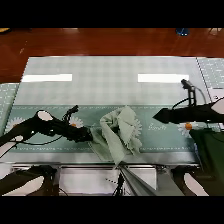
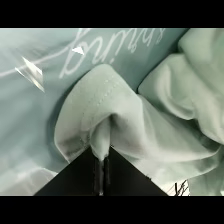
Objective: Fold the shirts.
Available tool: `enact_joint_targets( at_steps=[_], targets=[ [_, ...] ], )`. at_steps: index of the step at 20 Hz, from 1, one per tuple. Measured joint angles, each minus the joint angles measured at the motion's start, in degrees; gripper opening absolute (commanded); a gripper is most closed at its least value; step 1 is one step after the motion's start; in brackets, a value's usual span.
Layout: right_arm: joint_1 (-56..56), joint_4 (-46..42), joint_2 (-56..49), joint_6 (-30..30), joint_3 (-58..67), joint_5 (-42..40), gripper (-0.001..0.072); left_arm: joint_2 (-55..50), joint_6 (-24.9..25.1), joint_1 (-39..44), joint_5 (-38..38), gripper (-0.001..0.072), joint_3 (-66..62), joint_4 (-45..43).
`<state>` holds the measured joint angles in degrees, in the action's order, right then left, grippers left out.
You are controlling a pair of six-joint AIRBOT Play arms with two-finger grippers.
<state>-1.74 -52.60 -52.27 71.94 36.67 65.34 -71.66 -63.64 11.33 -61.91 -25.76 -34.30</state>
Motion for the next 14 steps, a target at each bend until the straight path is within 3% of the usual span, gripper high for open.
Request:
enact_joint_targets(
  at_steps=[8, 14],
  targets=[
    [14.80, 17.38, -4.02, -4.52, -4.02, -7.19, 0.0553, -0.04, 0.11, 0.09, -1.36, 0.0028, 0.00, 0.04],
    [23.12, 20.24, -4.35, -3.37, -4.31, -7.93, 0.0529, -0.04, 0.15, 0.09, -1.75, 0.0028, 0.00, 0.07]
  ],
)
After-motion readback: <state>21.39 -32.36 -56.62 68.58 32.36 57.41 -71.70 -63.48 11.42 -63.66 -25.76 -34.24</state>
